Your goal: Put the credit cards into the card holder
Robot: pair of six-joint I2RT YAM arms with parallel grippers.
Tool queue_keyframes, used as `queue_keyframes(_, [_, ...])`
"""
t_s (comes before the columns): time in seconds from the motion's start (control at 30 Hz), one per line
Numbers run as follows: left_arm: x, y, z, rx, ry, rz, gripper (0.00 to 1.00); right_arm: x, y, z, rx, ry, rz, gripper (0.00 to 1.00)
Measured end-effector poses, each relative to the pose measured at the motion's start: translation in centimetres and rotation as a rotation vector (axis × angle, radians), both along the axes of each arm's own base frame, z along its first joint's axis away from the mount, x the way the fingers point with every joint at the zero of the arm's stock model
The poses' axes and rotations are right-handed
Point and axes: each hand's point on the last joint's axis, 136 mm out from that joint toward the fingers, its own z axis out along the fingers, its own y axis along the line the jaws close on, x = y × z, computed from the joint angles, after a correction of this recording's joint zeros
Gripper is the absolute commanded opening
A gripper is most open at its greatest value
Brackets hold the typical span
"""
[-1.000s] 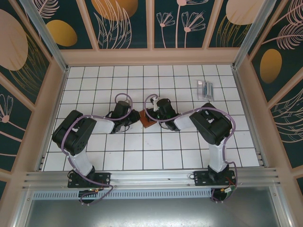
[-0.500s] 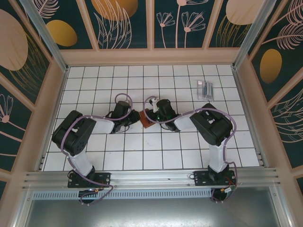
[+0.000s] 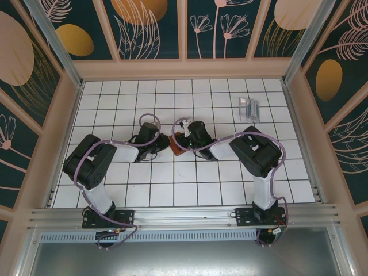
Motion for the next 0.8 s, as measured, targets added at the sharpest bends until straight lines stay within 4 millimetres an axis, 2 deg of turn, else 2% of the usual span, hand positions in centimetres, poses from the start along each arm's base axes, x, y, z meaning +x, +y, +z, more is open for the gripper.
queue_keyframes(0.37, [0.0, 0.1, 0.0, 0.000, 0.002, 0.001, 0.14, 0.0, 0.2, -0.4, -0.056, -0.025, -0.048, 0.00])
queue_keyframes(0.57, [0.0, 0.2, 0.0, -0.014, 0.013, -0.004, 0.14, 0.2, 0.2, -0.7, -0.101, -0.105, -0.115, 0.00])
queue_keyframes(0.8, [-0.5, -0.3, 0.0, -0.044, 0.036, -0.040, 0.14, -1.3, -1.0, -0.9, -0.072, -0.202, -0.149, 0.00])
